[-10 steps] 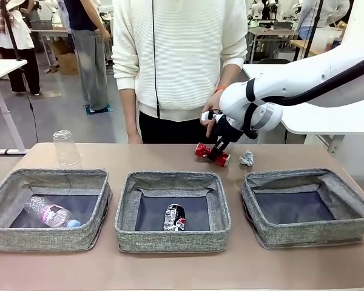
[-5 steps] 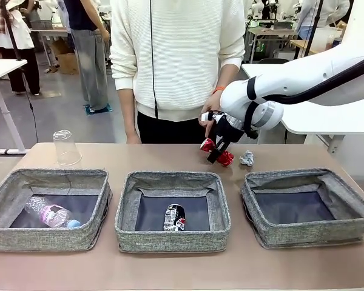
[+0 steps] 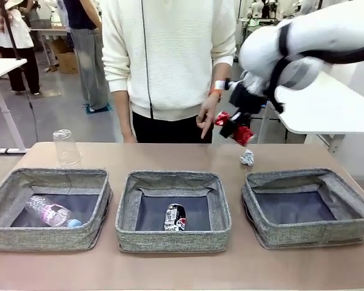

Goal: Sort the waste into the appropriate baskets.
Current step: Pick up the waste item pointed out by the person.

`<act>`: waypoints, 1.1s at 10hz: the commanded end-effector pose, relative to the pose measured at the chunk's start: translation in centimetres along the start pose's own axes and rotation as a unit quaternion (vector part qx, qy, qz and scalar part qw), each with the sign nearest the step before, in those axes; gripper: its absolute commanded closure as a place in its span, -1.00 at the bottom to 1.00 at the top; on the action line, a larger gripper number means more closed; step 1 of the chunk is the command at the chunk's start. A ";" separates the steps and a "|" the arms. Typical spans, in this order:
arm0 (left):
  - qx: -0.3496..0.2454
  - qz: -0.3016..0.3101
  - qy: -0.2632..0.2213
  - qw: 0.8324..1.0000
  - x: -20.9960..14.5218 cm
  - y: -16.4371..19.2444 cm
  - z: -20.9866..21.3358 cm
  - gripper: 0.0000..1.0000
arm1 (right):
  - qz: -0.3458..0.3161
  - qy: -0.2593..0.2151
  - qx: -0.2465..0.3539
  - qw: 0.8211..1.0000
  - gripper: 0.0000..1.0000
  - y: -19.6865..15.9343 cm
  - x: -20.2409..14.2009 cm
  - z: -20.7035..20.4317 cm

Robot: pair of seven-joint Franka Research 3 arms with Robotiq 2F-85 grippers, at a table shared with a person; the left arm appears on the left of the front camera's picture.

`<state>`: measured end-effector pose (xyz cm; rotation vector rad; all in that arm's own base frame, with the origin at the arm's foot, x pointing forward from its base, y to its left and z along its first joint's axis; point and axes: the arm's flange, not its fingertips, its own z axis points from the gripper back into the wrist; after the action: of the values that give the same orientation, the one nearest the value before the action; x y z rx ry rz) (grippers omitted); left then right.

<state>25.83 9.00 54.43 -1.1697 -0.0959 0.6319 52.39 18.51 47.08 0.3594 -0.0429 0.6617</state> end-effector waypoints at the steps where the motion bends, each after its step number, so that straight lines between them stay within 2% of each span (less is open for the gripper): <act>1: -0.004 -0.006 0.000 1.000 0.1 0.1 0.2 -1.00 | -0.103 0.027 0.032 0.994 1.00 5.9 -3.3 3.6; 2: -0.004 -0.006 0.000 1.000 0.1 0.1 0.2 -1.00 | -0.129 0.016 0.014 0.991 1.00 8.5 -4.9 4.4; 3: -0.004 -0.006 0.000 1.000 0.1 0.1 0.2 -1.00 | -0.134 0.042 0.012 0.990 1.00 9.8 -6.2 3.7; 4: -0.004 -0.006 0.000 1.000 0.1 0.1 0.2 -1.00 | -0.128 0.045 0.044 0.990 1.00 8.0 -5.7 2.2; 5: -0.004 -0.006 0.000 1.000 0.1 0.1 0.2 -1.00 | -0.119 0.044 0.009 0.992 1.00 9.7 -5.8 5.5; 7: -0.004 -0.006 0.000 1.000 0.1 0.1 0.2 -1.00 | -0.127 0.054 0.018 0.990 1.00 10.2 -6.4 4.4; 8: -0.004 -0.006 0.000 1.000 0.1 0.1 0.2 -1.00 | -0.134 0.073 0.019 0.988 1.00 11.5 -3.5 2.4; 9: -0.004 -0.006 0.000 1.000 0.1 0.1 0.2 -1.00 | -0.156 0.067 0.008 0.985 1.00 14.3 -0.9 4.6; 11: -0.004 -0.006 0.000 1.000 0.1 0.1 0.2 -1.00 | -0.332 0.011 0.014 0.943 1.00 21.1 3.2 10.6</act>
<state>25.85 9.02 54.42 -1.1698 -0.0956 0.6323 42.21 27.17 56.31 0.3525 0.1264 0.3076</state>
